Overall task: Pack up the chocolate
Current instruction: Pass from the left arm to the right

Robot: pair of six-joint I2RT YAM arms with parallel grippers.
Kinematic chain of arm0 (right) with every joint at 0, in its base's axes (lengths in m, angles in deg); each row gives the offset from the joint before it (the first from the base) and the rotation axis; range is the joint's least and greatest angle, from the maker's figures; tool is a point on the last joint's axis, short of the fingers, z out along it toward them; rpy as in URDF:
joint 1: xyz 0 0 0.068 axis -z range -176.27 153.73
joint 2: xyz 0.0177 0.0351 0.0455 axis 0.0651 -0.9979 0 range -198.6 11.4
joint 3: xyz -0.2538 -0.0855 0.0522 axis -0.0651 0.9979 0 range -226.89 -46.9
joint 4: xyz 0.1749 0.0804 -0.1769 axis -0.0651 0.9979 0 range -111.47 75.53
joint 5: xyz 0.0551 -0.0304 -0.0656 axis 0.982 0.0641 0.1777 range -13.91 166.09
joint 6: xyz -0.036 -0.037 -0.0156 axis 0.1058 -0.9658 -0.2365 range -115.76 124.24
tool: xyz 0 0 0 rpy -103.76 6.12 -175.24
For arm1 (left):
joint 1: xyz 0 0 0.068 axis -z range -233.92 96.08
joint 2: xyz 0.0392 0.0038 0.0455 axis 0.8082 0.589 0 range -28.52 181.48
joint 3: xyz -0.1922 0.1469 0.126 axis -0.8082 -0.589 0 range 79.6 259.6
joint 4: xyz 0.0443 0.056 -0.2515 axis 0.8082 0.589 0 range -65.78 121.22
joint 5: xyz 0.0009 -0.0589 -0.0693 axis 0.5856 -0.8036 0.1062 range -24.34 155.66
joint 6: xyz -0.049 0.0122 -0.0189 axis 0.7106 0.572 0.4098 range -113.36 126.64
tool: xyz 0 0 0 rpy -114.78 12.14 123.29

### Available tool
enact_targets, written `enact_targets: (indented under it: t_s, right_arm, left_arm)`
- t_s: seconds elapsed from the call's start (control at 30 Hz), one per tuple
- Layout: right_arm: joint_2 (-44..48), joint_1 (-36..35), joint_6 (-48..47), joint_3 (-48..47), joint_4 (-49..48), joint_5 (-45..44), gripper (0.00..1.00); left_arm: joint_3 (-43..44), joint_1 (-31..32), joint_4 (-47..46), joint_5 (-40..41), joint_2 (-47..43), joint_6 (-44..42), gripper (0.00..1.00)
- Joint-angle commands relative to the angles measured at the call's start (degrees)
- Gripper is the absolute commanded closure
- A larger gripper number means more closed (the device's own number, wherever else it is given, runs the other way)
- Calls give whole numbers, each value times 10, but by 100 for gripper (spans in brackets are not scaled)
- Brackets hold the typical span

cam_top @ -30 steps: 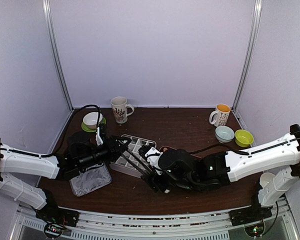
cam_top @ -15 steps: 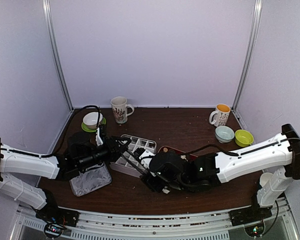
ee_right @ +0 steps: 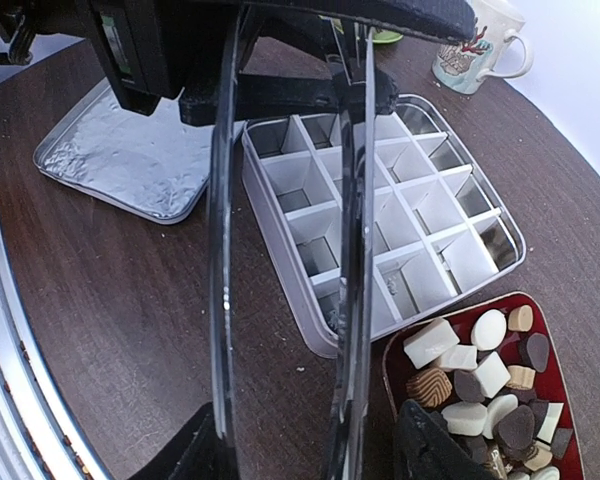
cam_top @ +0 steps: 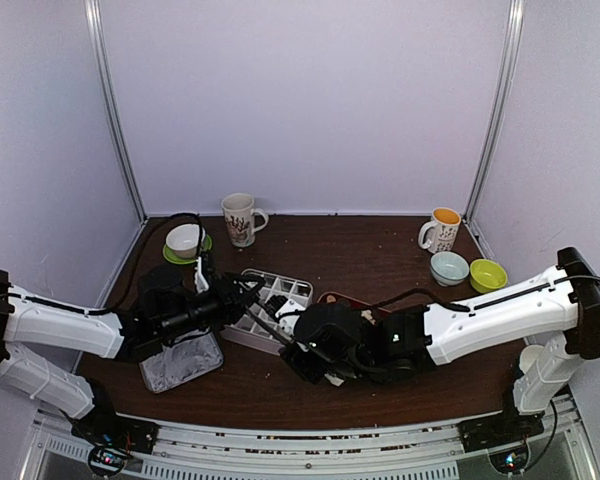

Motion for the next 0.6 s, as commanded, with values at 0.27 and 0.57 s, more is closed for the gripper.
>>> enact_targets:
  t_s: [0.27,0.57]
  right_arm:
    - [11,7,9,3,-24,9,60]
    - [34,17,26,22,-33,15,66]
  left_arm:
    - [-14,7,-90,-9,15,26,77]
    - [-24,7,-101,-6,12,28,56]
